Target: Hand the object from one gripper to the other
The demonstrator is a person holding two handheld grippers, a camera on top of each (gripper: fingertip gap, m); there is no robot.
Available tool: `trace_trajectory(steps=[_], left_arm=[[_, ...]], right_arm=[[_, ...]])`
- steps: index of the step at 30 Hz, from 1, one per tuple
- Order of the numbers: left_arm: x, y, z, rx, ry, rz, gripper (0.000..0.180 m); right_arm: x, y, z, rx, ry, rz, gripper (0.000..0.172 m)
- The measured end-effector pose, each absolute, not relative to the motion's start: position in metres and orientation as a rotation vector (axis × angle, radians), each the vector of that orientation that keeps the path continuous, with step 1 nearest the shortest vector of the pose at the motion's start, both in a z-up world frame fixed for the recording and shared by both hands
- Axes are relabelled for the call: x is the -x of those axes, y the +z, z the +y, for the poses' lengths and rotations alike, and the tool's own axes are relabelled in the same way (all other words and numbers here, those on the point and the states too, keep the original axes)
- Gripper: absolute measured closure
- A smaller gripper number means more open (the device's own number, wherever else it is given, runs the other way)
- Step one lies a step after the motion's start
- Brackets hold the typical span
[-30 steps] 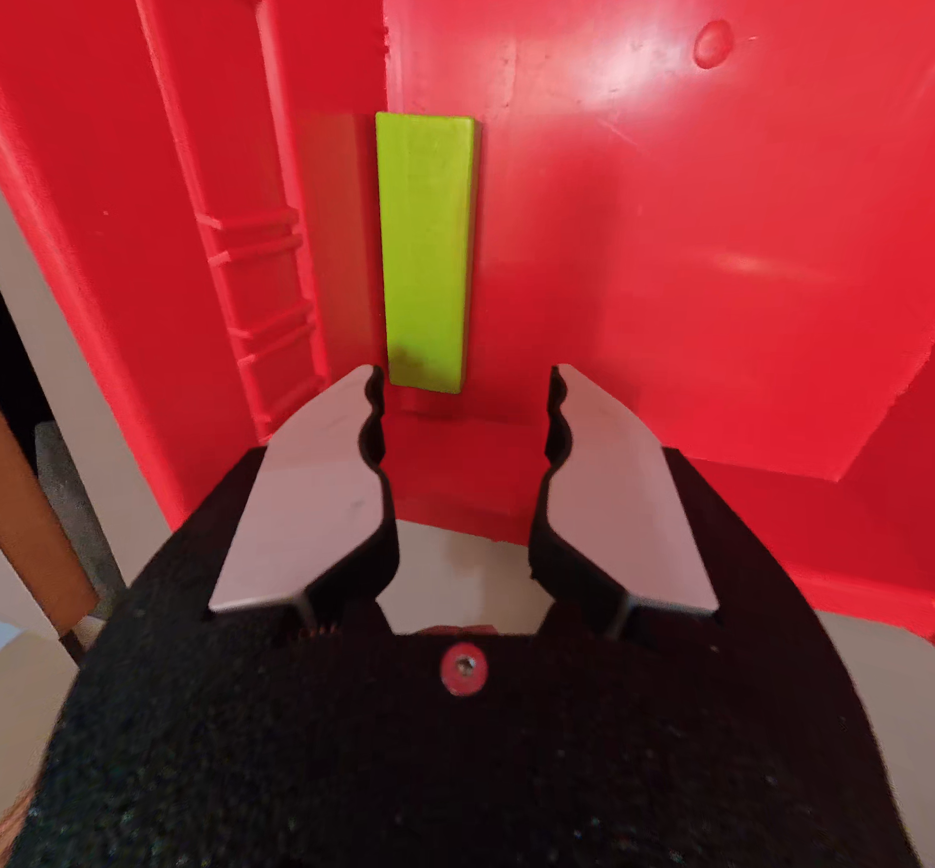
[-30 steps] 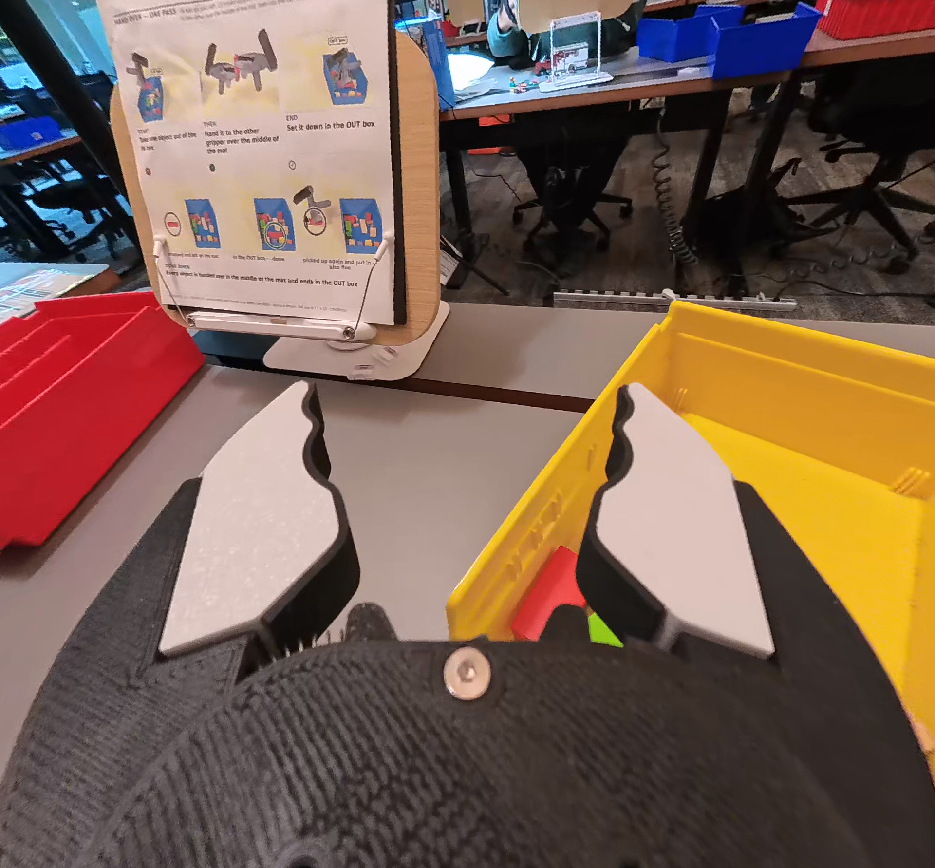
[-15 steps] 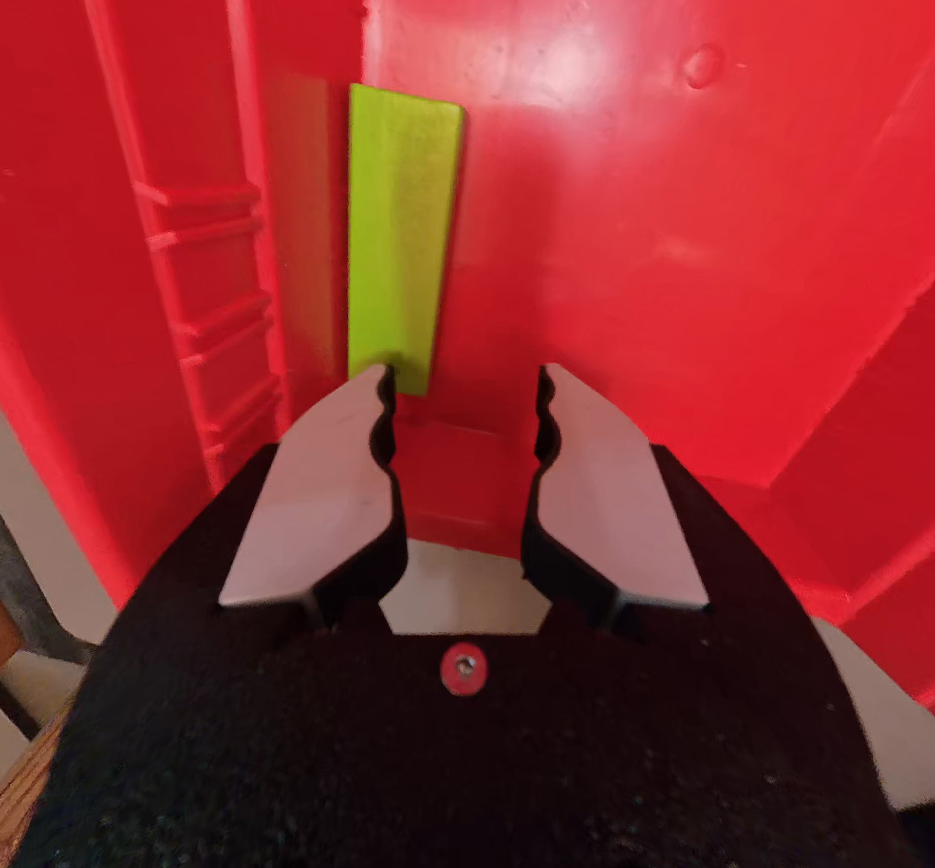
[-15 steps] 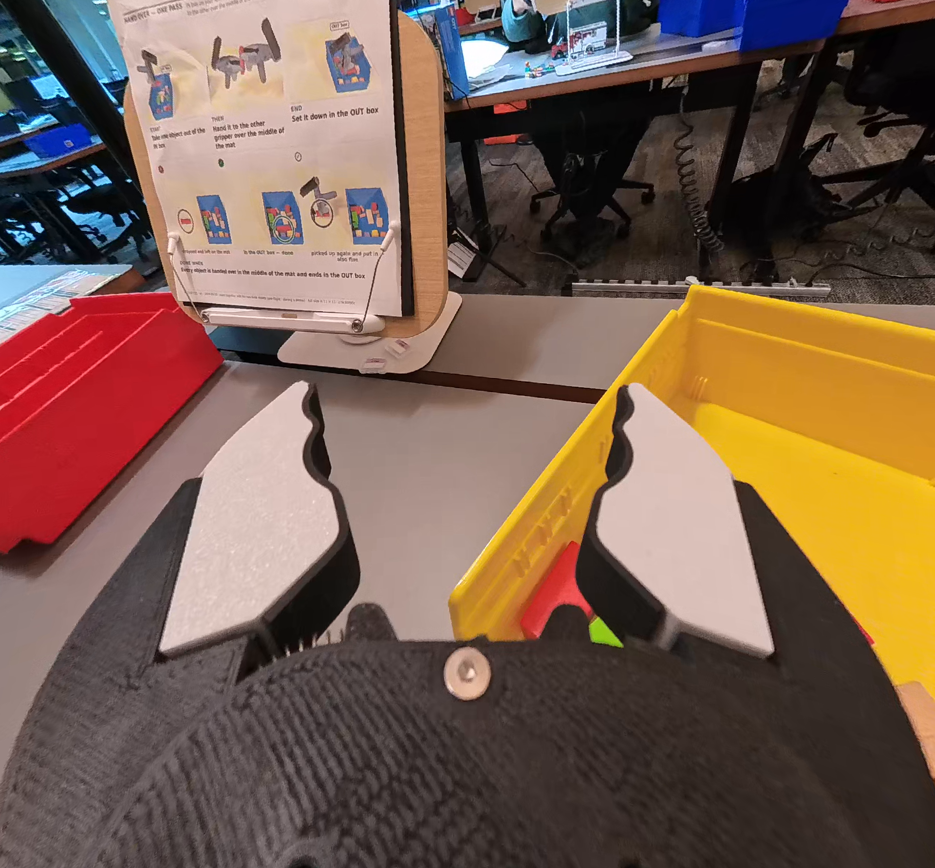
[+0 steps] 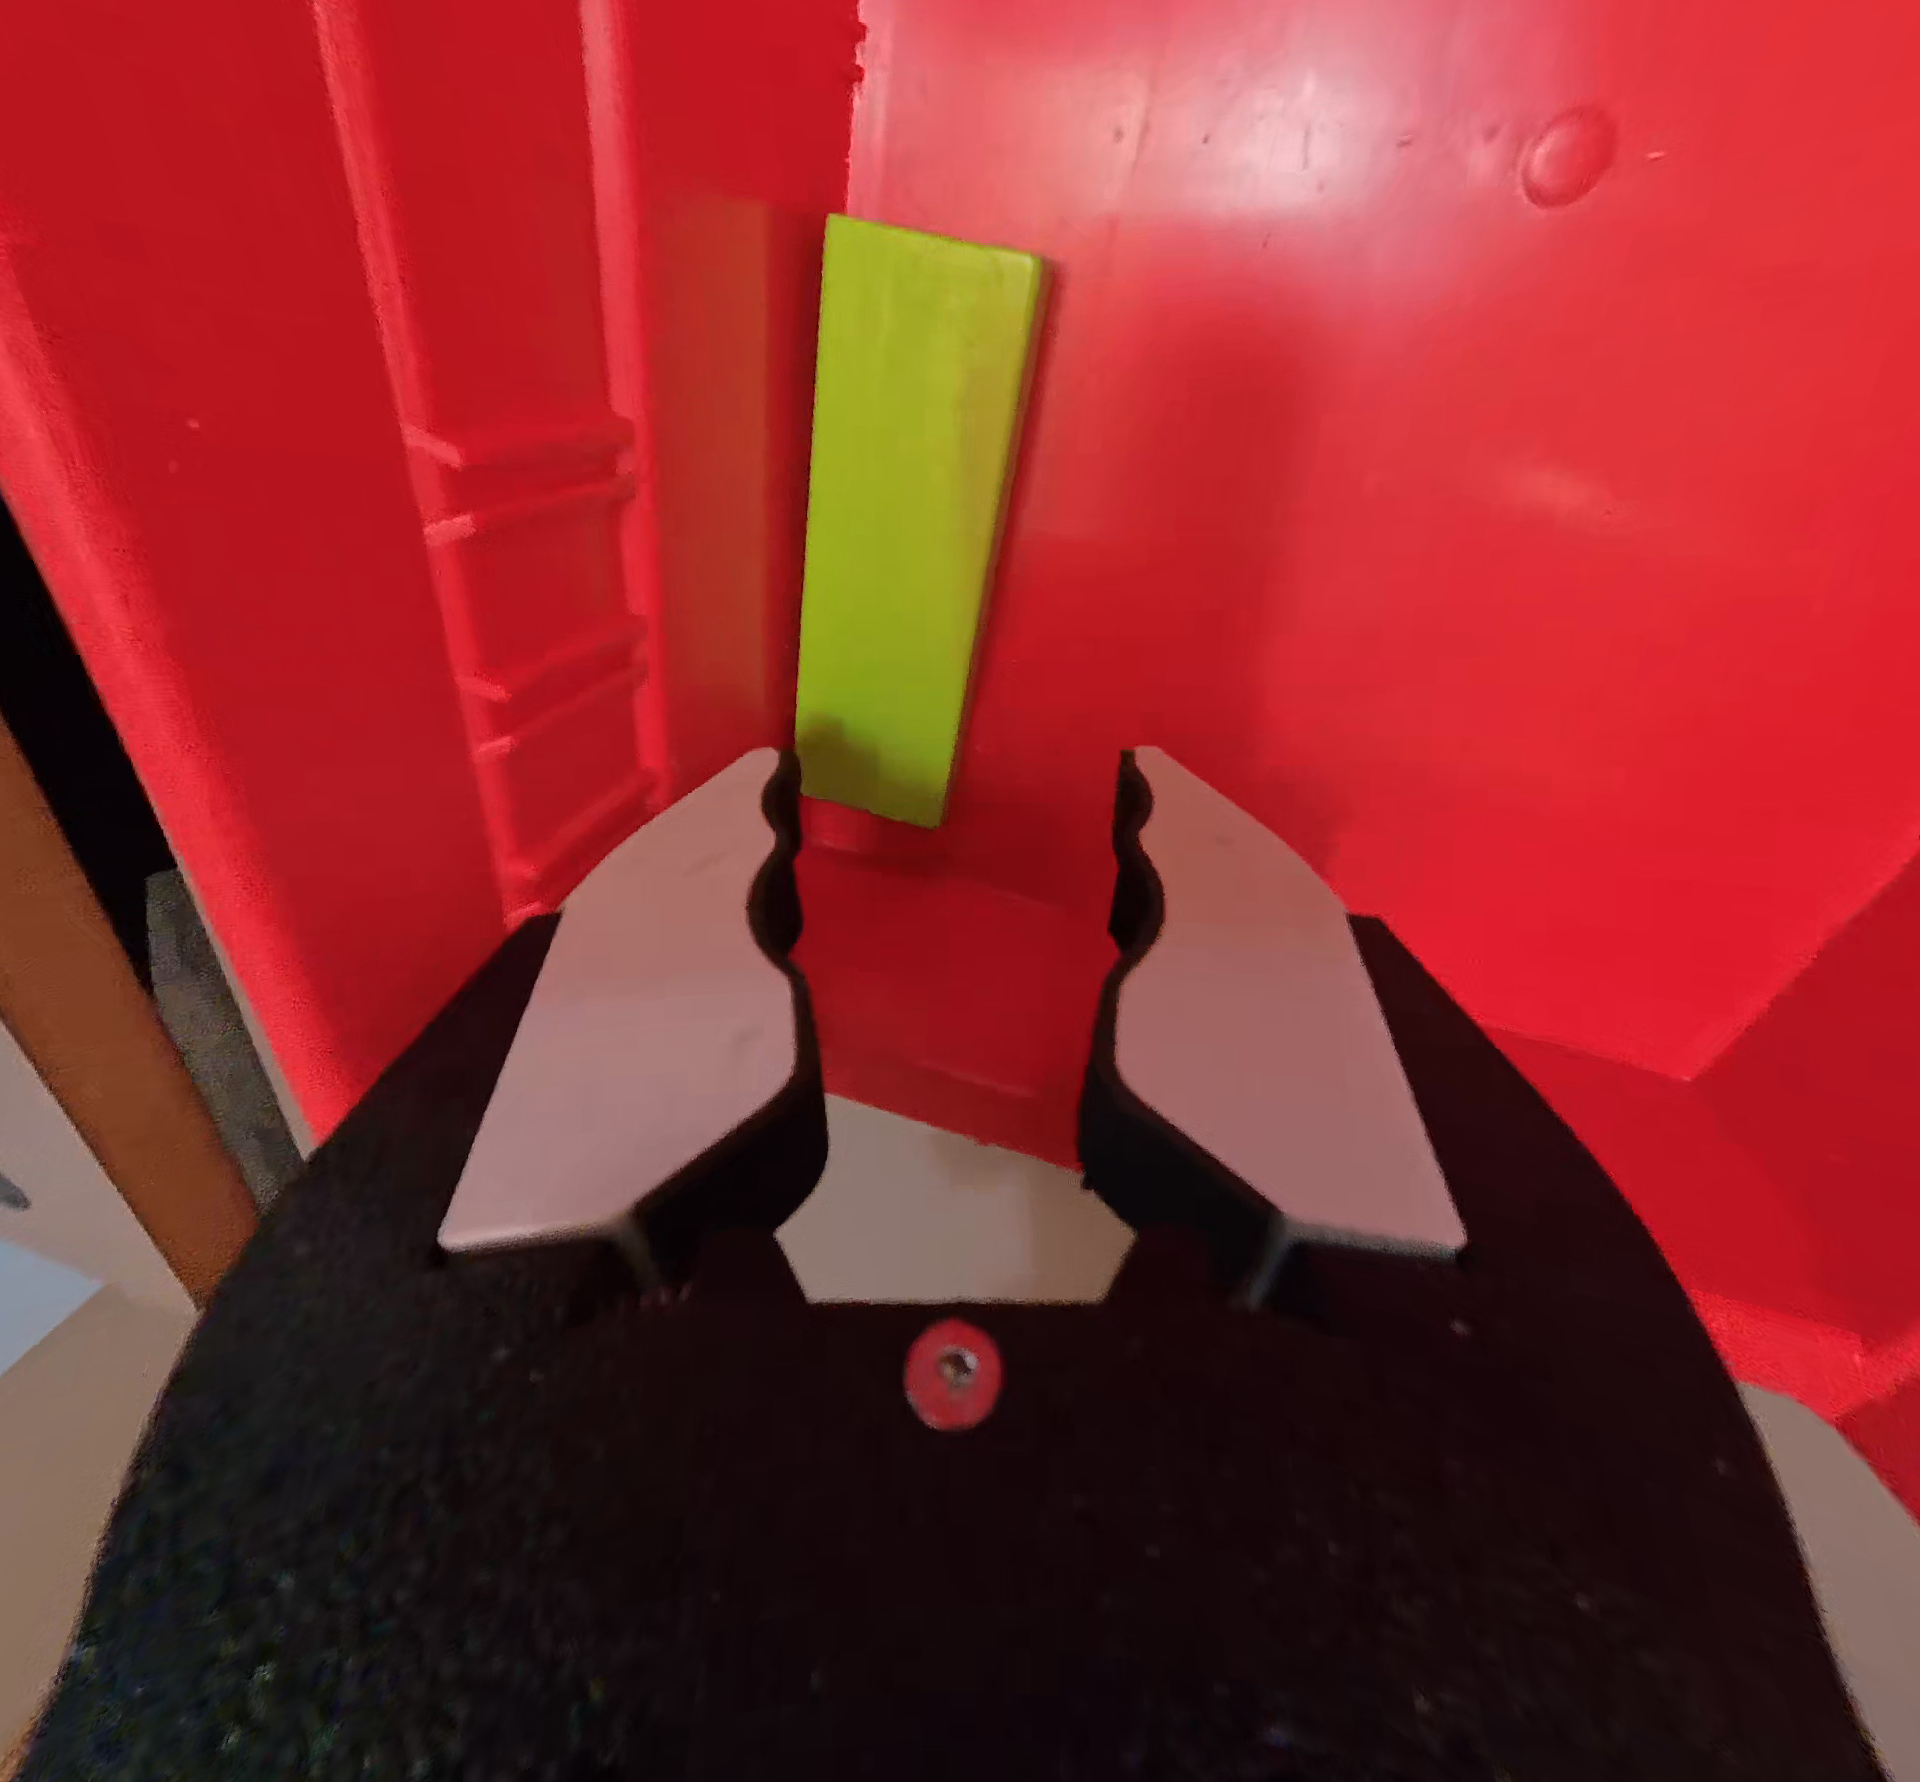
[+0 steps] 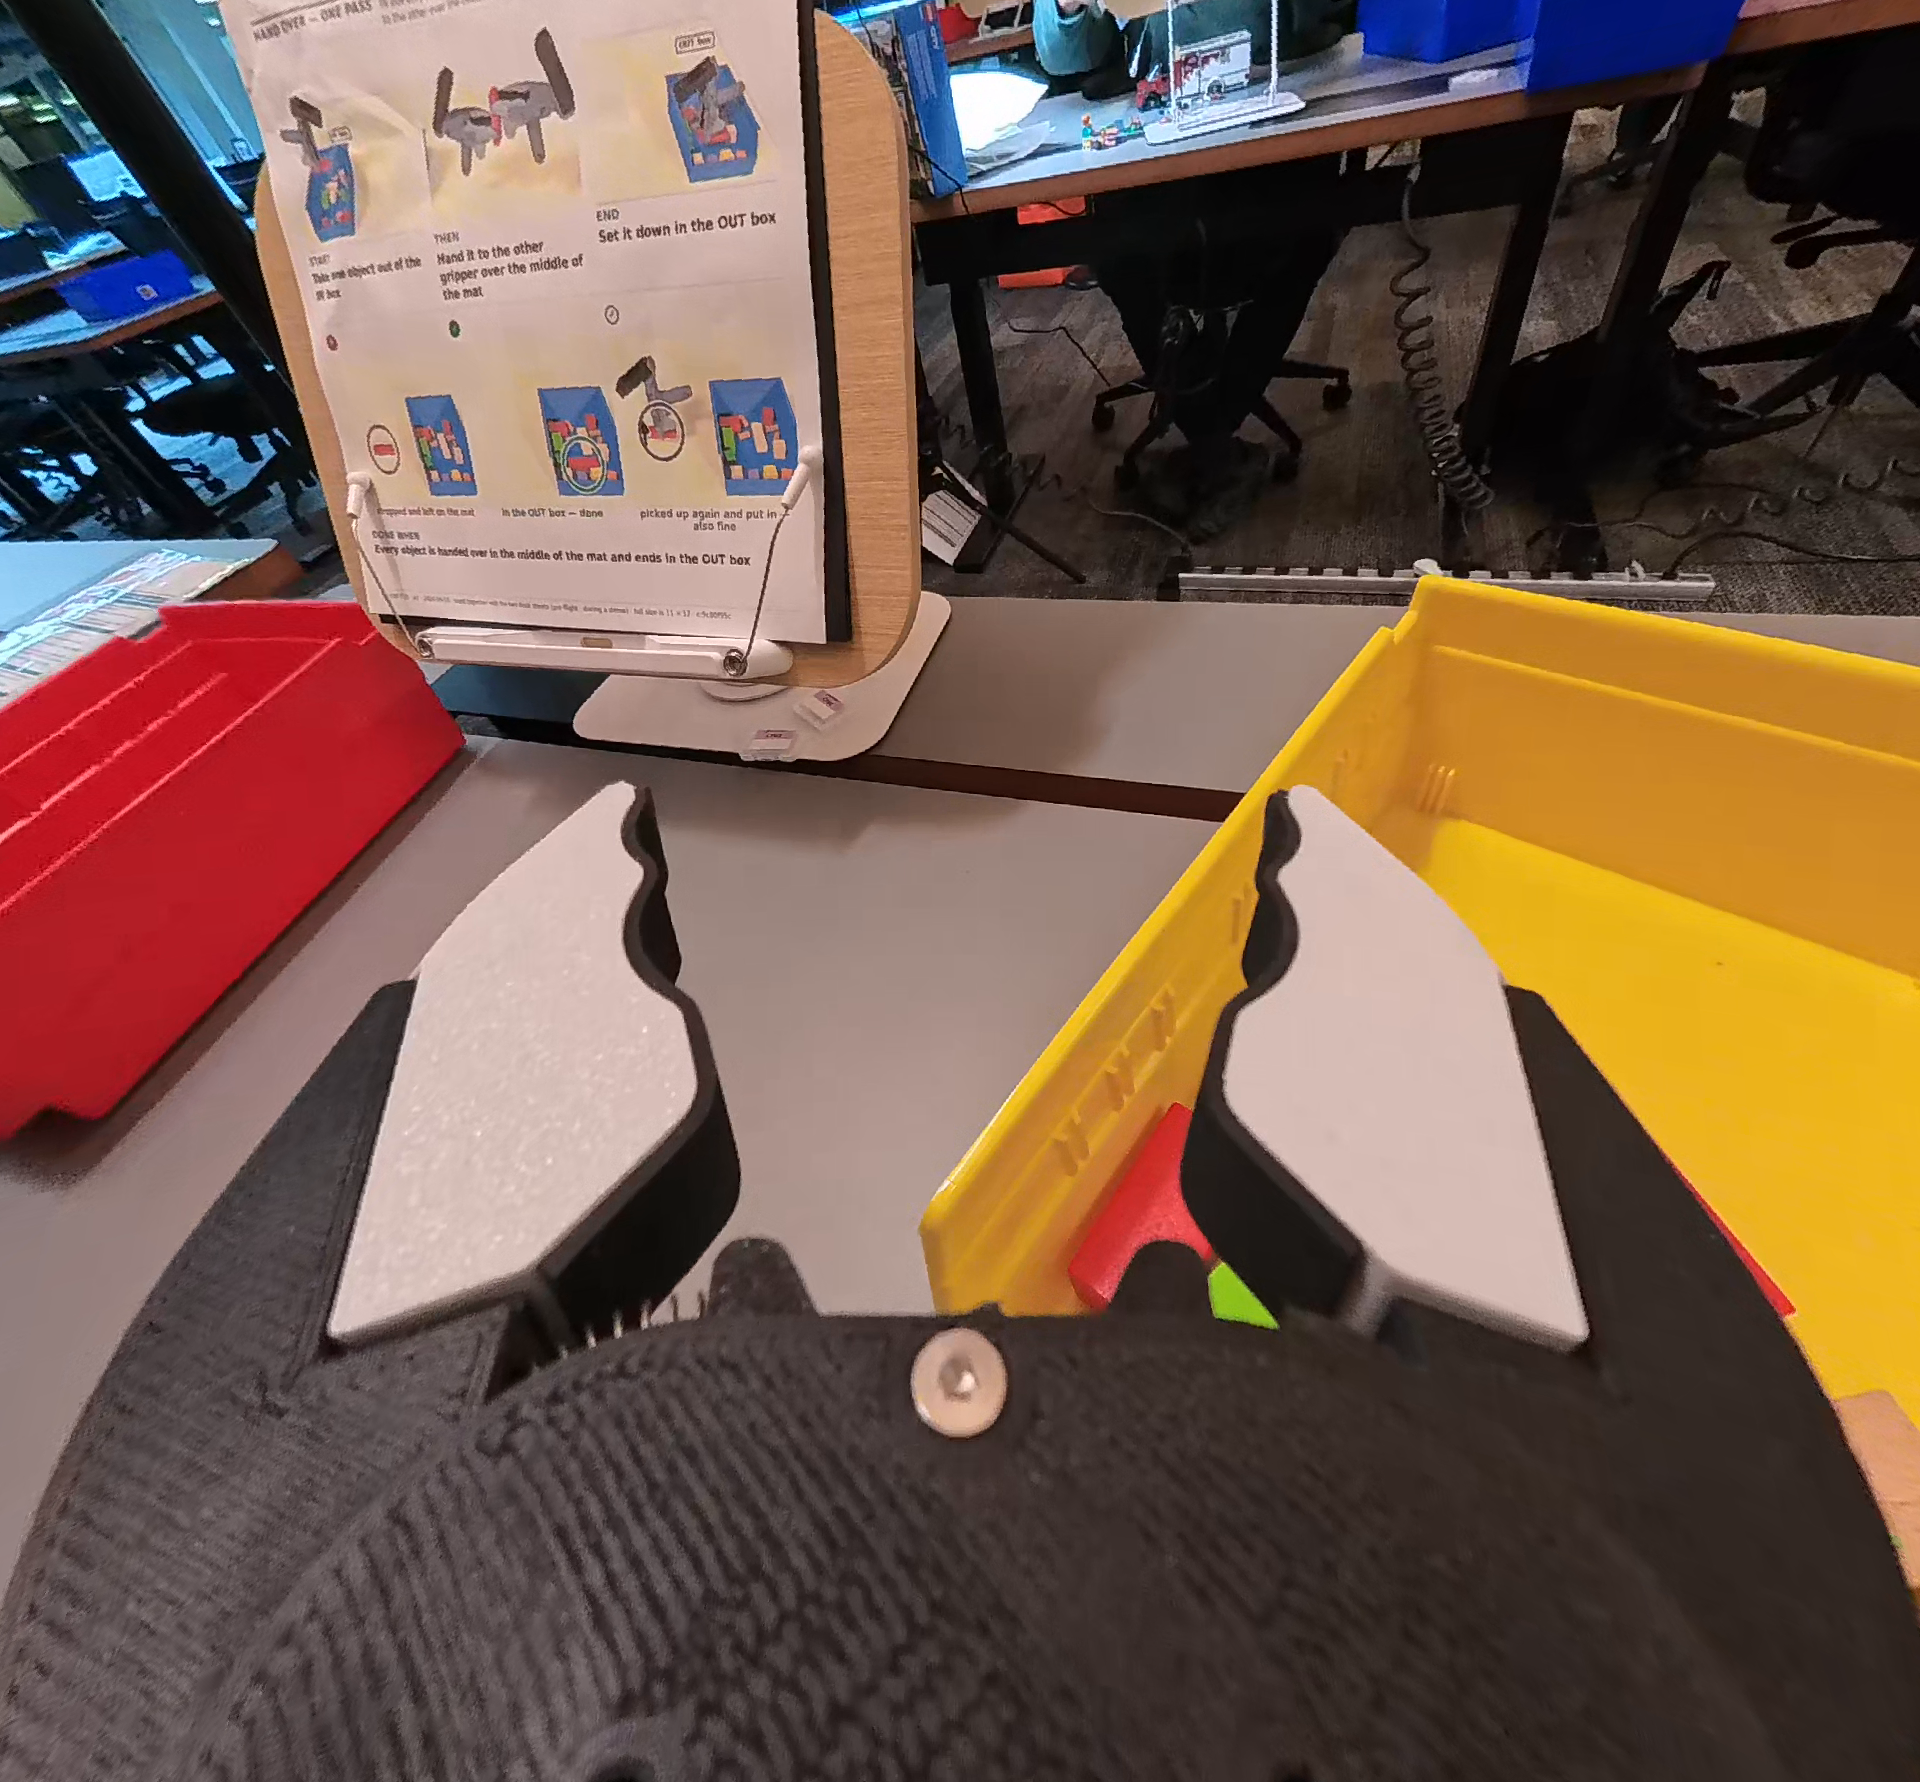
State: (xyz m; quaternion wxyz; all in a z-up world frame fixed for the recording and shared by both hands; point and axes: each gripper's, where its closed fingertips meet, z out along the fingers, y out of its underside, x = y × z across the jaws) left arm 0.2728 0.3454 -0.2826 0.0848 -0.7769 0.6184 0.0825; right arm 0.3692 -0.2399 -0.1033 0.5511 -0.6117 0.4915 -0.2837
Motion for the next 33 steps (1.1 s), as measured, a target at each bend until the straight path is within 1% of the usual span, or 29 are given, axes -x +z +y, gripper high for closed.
trace_trajectory(steps=[5,7,10,13,15,19,21,22,27,33], left_arm=[[-0.276,-0.291,0.348,2.333,0.262,1.826,0.124],[-0.275,-0.291,0.346,2.336,0.265,1.862,0.119],[-0.274,-0.29,0.344,2.324,0.264,1.92,0.119],[-0.271,-0.288,0.339,2.361,0.22,1.959,0.12],[-0.268,-0.286,0.334,2.368,0.19,1.998,0.125],[-0.268,-0.283,0.332,2.4,0.159,1.973,0.119],[-0.269,-0.282,0.344,2.361,0.223,1.914,0.13],[-0.269,-0.283,0.347,2.332,0.254,1.913,0.13],[-0.274,-0.289,0.349,2.275,0.283,1.927,0.125],[-0.274,-0.289,0.349,2.266,0.266,1.969,0.128]], right_arm=[[-0.369,-0.104,-0.238,1.455,-0.669,1.155,0.063],[-0.37,-0.105,-0.235,1.464,-0.658,1.151,0.063],[-0.37,-0.107,-0.233,1.476,-0.646,1.149,0.063],[-0.37,-0.106,-0.232,1.47,-0.647,1.144,0.064],[-0.37,-0.105,-0.233,1.465,-0.648,1.143,0.064],[-0.37,-0.107,-0.233,1.469,-0.645,1.15,0.064],[-0.37,-0.107,-0.233,1.469,-0.644,1.149,0.064],[-0.37,-0.107,-0.234,1.468,-0.645,1.149,0.064],[-0.369,-0.106,-0.232,1.474,-0.651,1.142,0.064],[-0.371,-0.109,-0.229,1.485,-0.636,1.136,0.065]])
